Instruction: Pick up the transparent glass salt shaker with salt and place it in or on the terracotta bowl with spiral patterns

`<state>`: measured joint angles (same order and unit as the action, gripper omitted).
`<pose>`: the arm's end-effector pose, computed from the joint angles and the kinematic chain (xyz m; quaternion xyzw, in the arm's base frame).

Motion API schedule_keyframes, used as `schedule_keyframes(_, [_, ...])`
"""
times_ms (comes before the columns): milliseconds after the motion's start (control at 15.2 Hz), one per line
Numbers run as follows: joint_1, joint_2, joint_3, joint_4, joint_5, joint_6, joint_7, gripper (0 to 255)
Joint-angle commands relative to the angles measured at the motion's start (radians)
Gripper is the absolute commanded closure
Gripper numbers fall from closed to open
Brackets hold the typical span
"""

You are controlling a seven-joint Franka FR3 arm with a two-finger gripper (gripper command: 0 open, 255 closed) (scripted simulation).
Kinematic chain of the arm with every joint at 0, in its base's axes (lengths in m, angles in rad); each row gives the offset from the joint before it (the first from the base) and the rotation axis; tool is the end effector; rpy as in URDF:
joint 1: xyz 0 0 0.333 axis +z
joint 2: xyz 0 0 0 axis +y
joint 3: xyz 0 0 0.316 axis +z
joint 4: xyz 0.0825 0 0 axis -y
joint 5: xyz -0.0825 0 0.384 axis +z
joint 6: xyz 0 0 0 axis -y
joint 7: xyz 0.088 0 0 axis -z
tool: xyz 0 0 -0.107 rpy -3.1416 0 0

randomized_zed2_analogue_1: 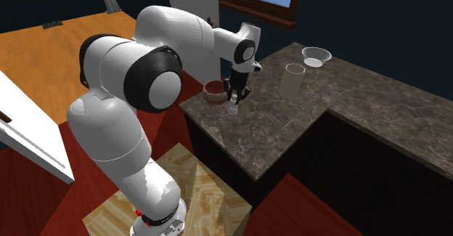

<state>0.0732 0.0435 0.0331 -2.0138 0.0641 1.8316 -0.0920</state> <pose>0.5325 0.0619 0.4147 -0.9894 -0.0867 0.1128 0.0297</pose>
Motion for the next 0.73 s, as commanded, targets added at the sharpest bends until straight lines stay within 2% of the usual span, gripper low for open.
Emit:
schedule_keyframes(0, [-0.001,-0.010,-0.001,0.015,0.000,-0.025,0.000,255])
schedule_keyframes(660, [-0.001,-0.040,-0.001,0.115,-0.001,-0.155,0.007,255])
